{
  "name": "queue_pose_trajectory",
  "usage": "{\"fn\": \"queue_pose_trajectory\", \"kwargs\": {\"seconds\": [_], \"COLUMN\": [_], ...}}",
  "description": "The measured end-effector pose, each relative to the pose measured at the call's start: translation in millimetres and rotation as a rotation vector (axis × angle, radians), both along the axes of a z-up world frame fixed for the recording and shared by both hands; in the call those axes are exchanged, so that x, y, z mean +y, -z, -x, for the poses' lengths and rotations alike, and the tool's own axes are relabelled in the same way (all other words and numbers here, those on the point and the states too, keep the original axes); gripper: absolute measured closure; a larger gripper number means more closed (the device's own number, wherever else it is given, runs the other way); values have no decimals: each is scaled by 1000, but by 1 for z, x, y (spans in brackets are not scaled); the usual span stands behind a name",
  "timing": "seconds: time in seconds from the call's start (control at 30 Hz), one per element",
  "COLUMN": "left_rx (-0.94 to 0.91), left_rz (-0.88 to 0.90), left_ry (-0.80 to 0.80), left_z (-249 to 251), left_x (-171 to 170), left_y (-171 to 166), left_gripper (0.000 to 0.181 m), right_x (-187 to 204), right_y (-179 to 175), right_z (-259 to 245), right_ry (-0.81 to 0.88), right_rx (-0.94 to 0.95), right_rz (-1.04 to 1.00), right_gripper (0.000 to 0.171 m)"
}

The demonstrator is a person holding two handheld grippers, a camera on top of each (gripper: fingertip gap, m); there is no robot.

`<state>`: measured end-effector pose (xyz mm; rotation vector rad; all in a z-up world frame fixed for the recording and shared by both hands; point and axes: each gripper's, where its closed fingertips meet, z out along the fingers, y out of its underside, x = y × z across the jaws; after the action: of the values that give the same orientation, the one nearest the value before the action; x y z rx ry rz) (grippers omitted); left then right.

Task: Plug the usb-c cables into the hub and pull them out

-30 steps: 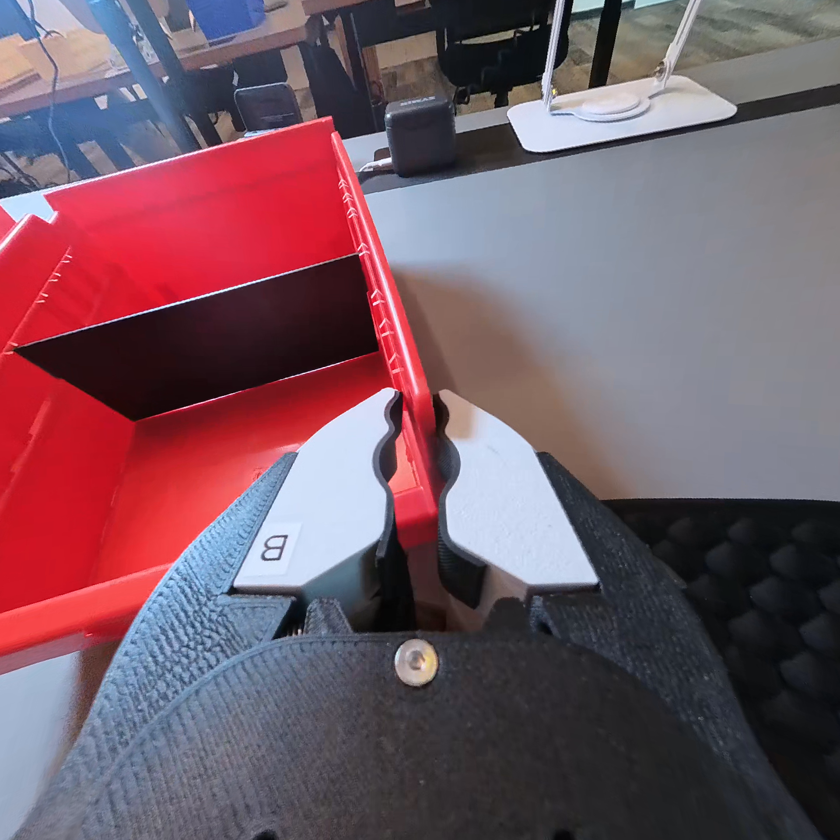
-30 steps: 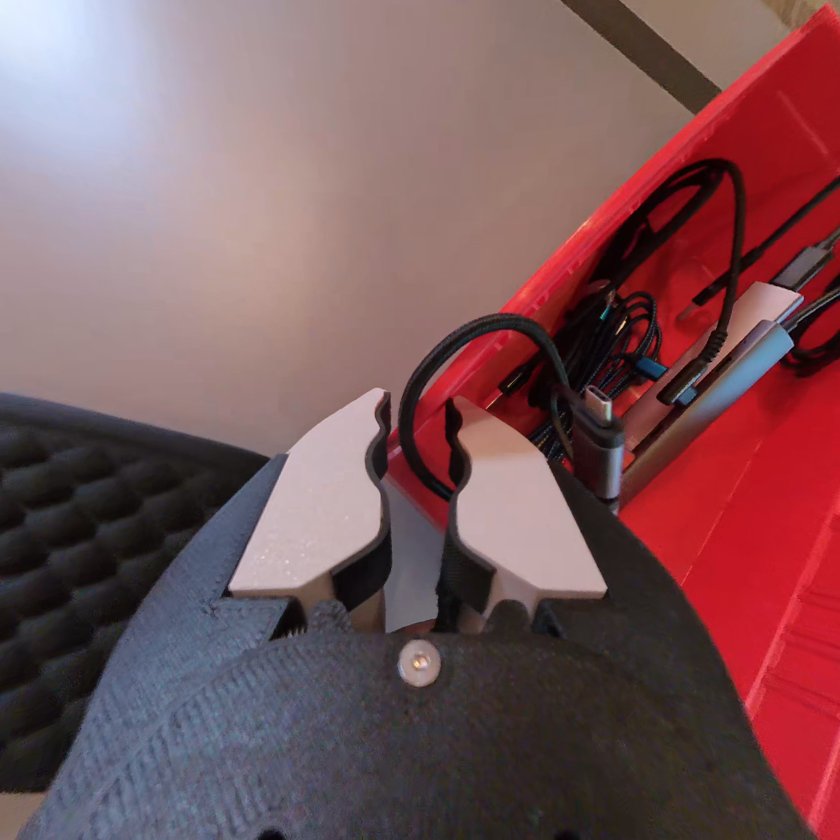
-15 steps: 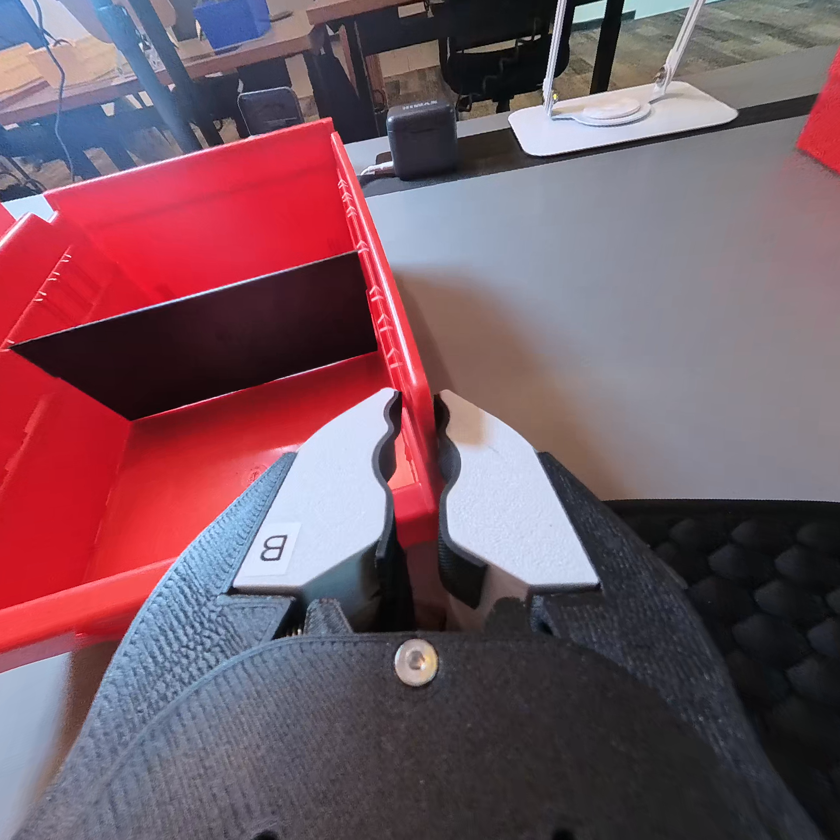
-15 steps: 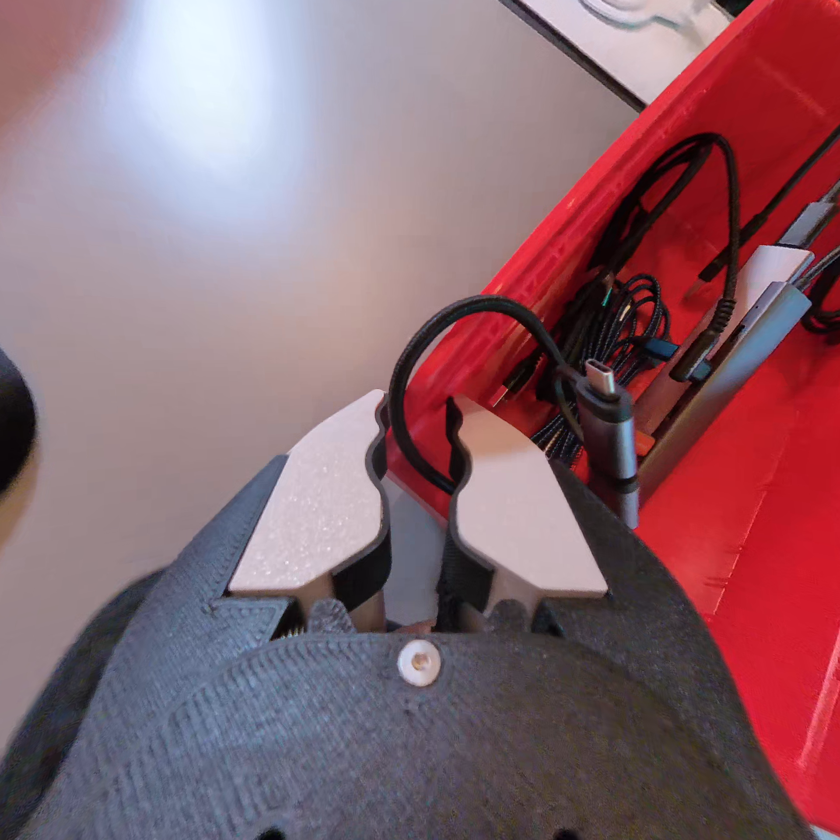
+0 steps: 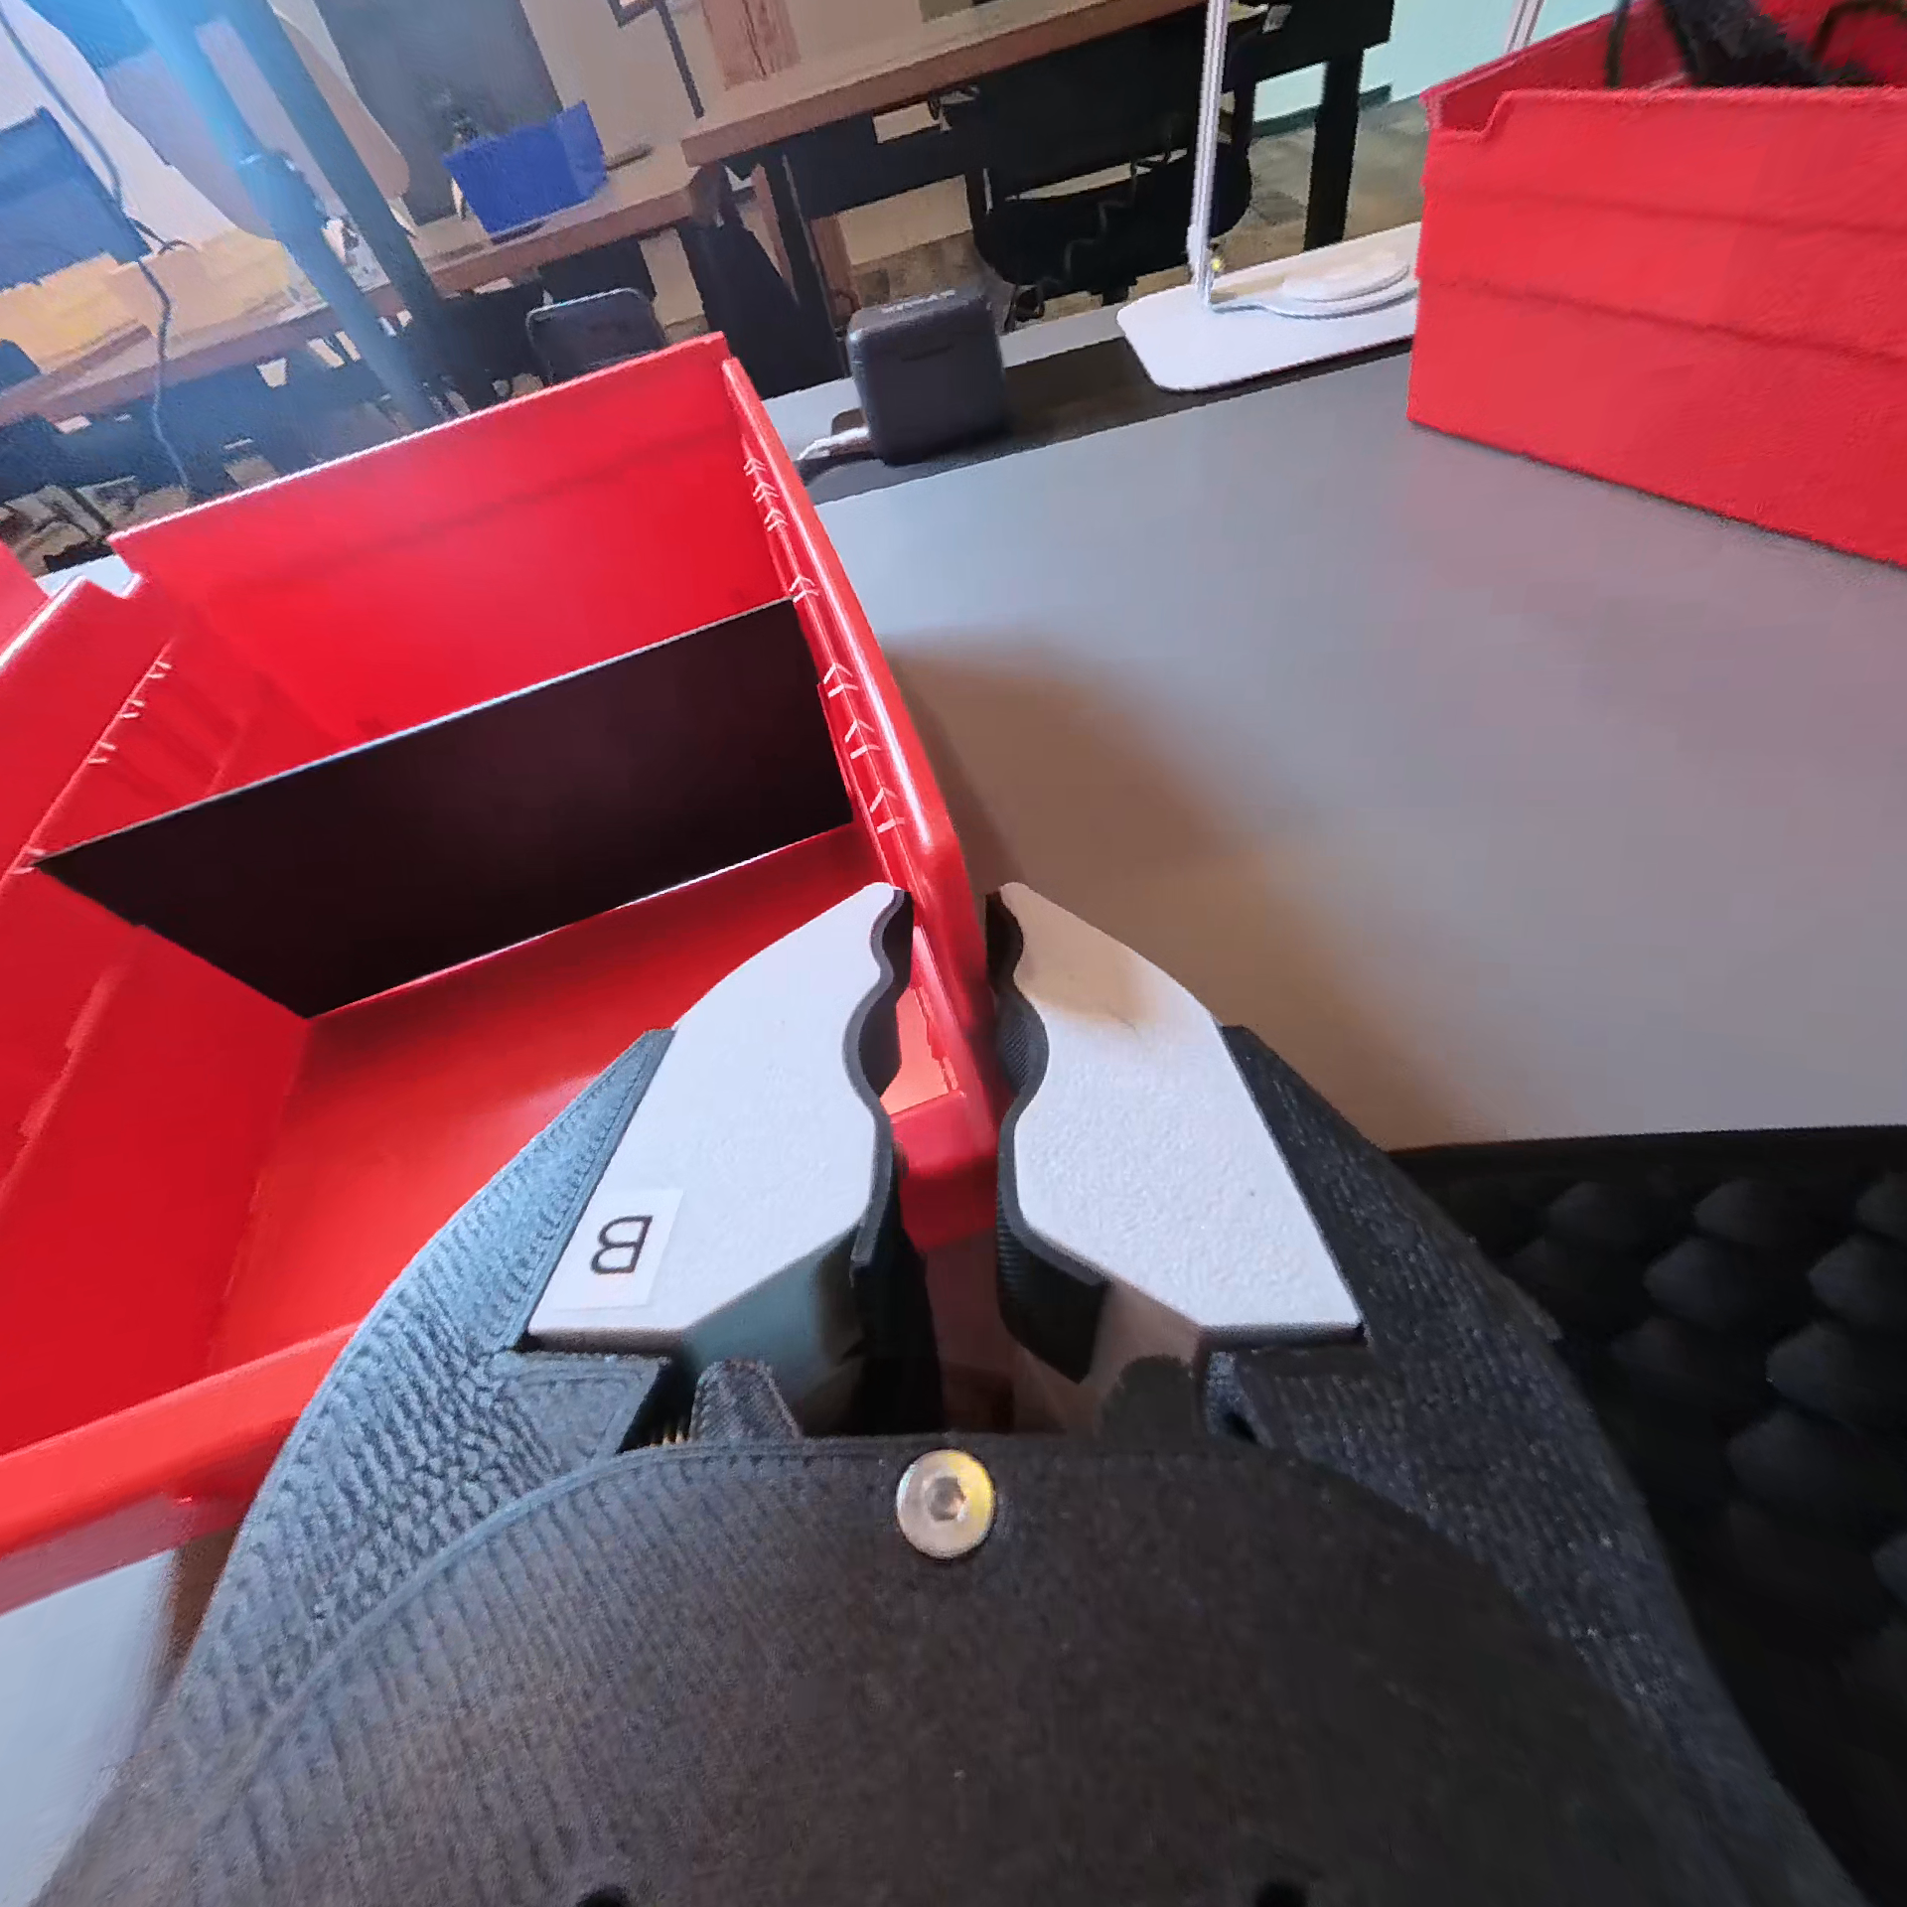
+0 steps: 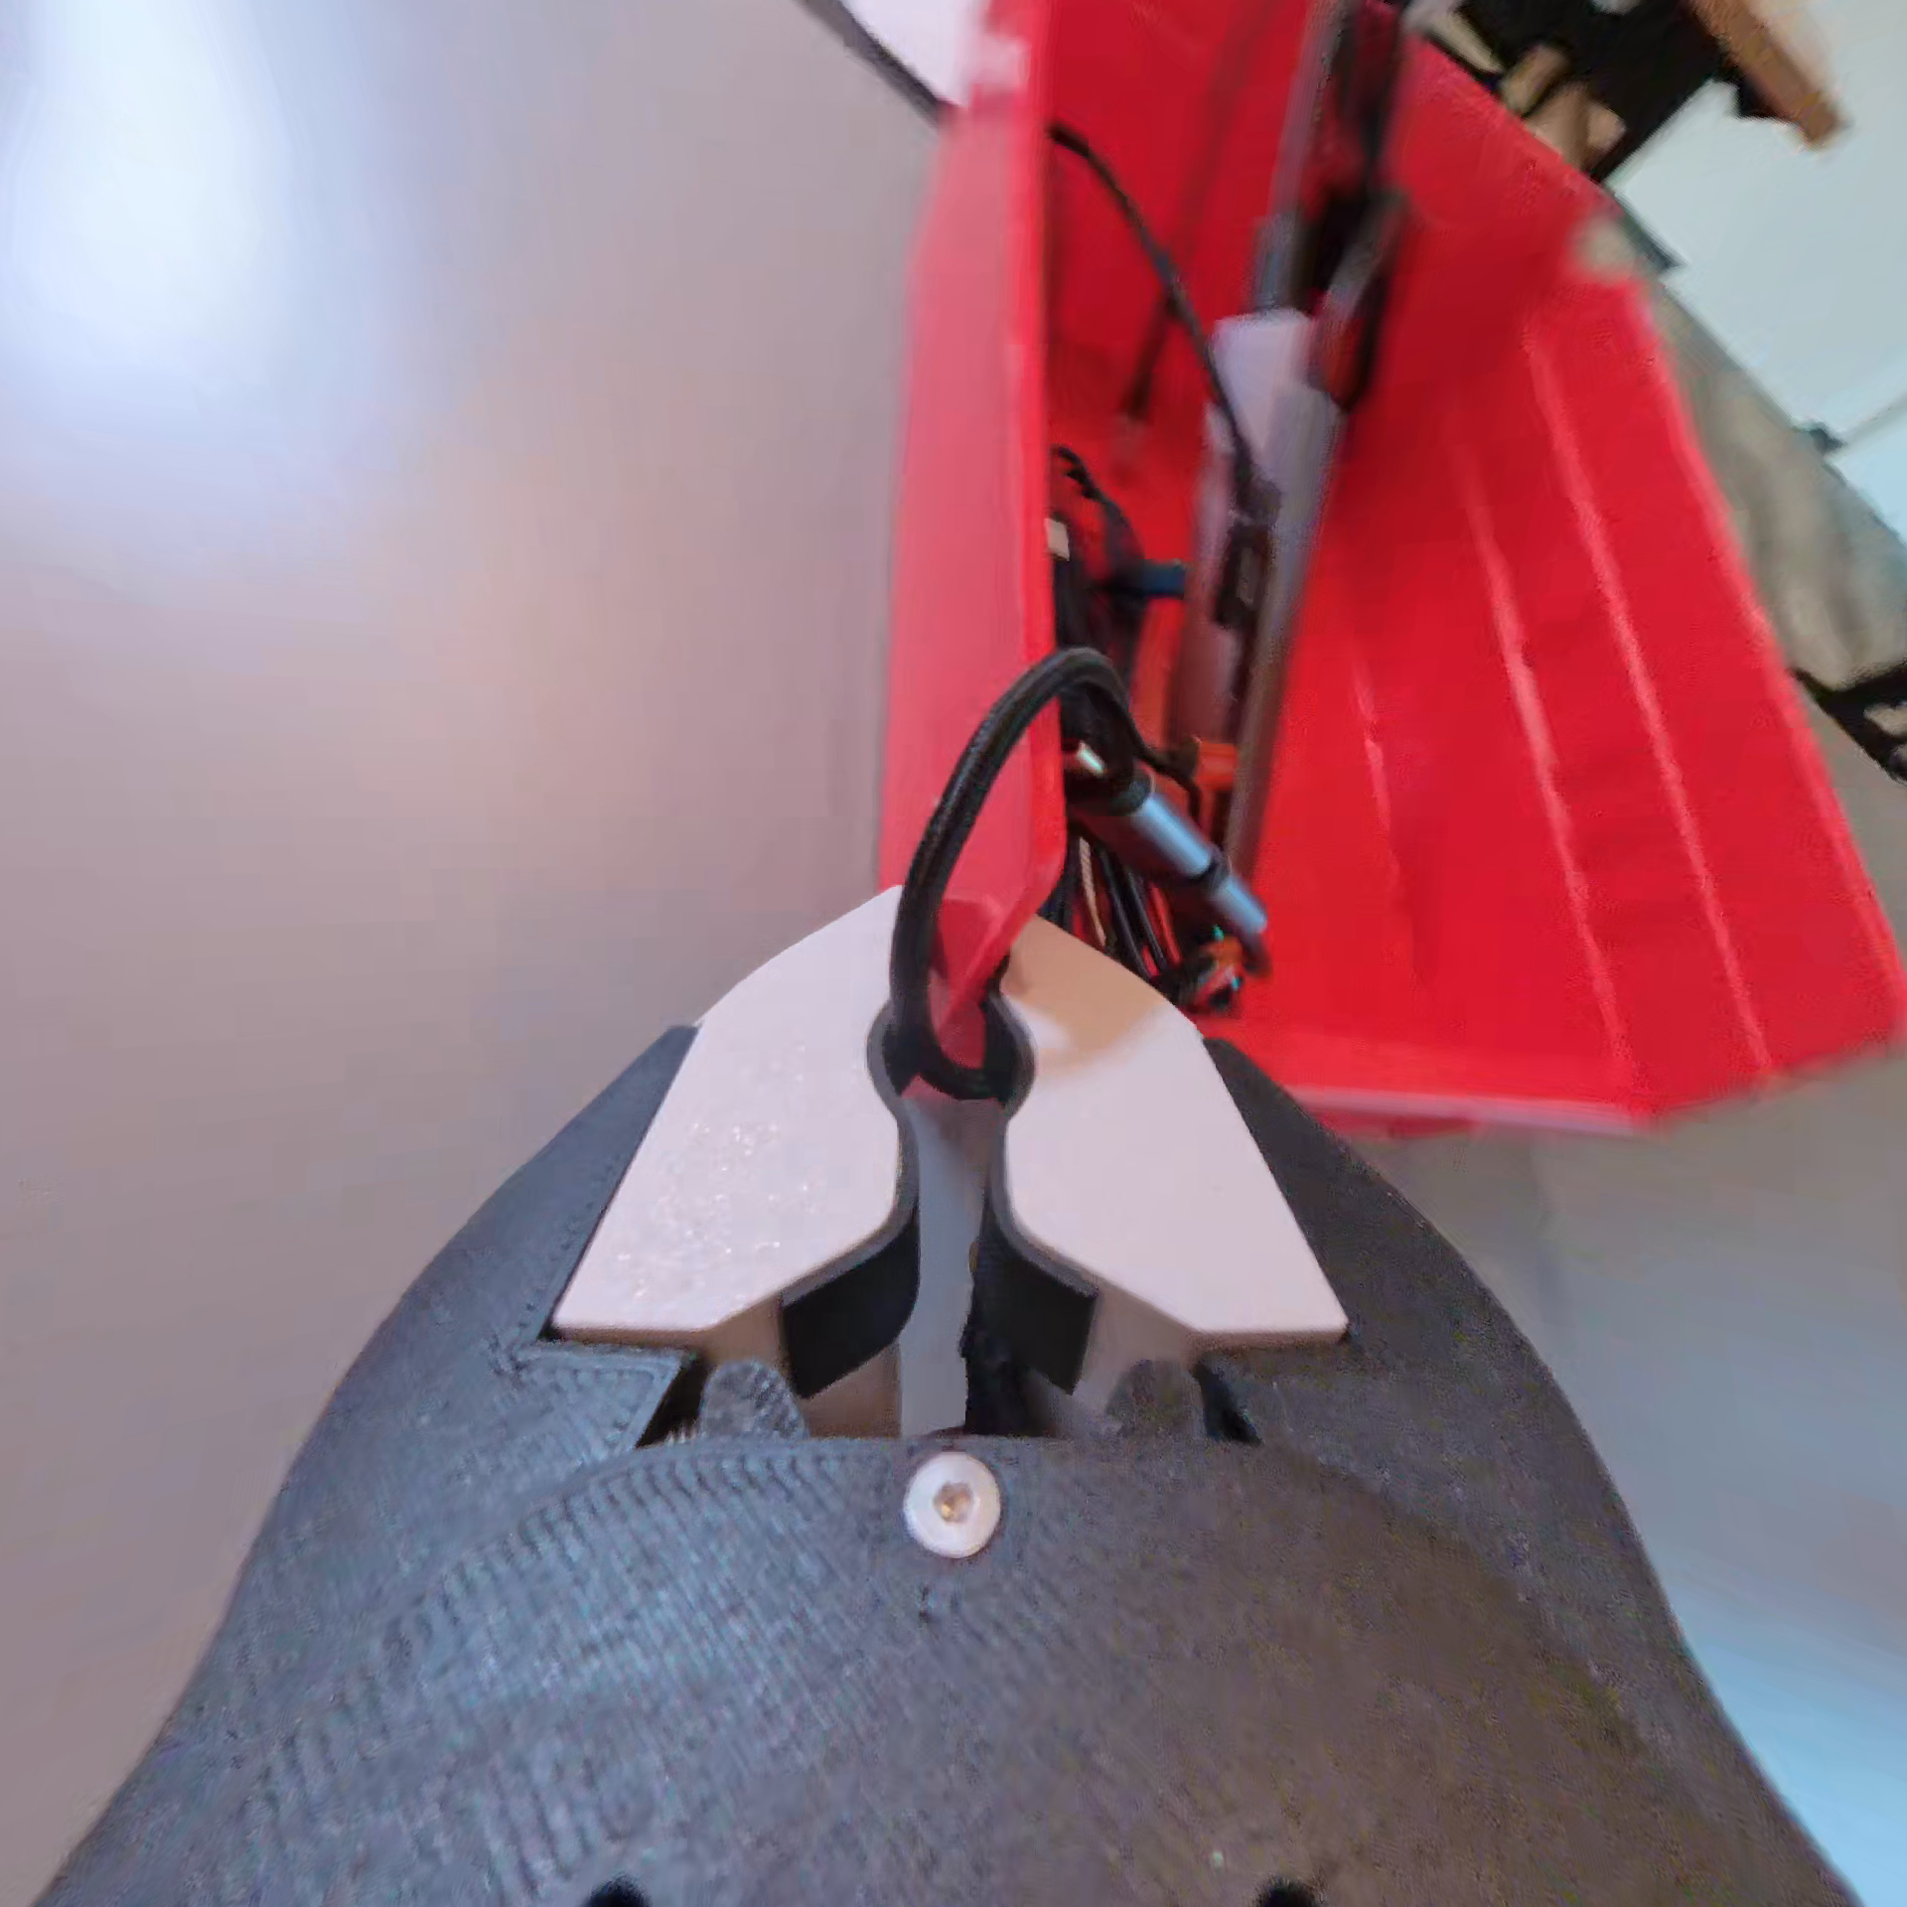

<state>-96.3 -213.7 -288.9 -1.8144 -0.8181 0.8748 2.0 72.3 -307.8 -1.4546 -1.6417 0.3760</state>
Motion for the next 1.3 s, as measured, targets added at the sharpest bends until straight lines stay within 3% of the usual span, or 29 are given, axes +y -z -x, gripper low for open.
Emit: {"fn": "queue_pose_trajectory", "kwargs": {"seconds": [0.17, 0.4, 0.57, 0.67, 0.97, 1.3], "left_rx": [-5, 38, 35, 31, 8, 12], "left_rz": [21, 100, 131, 155, 138, 116], "left_ry": [27, -24, 2, 11, 47, 41], "left_z": [-3, -8, -16, -17, -17, -14], "left_x": [20, 31, 39, 45, 55, 44], "left_y": [0, 0, 0, 0, 1, 1], "left_gripper": [168, 175, 174, 173, 170, 172], "right_x": [72, 103, 84, 65, 69, 75], "right_y": [1, 0, -1, 0, 0, 1], "right_z": [-43, -95, -96, -80, -82, -91], "right_ry": [176, 310, 283, 222, 233, 227], "right_rx": [46, 88, 49, 101, 95, 106], "right_rz": [70, 55, -82, 28, 23, 49], "right_gripper": [156, 158, 163, 161, 162, 163]}}
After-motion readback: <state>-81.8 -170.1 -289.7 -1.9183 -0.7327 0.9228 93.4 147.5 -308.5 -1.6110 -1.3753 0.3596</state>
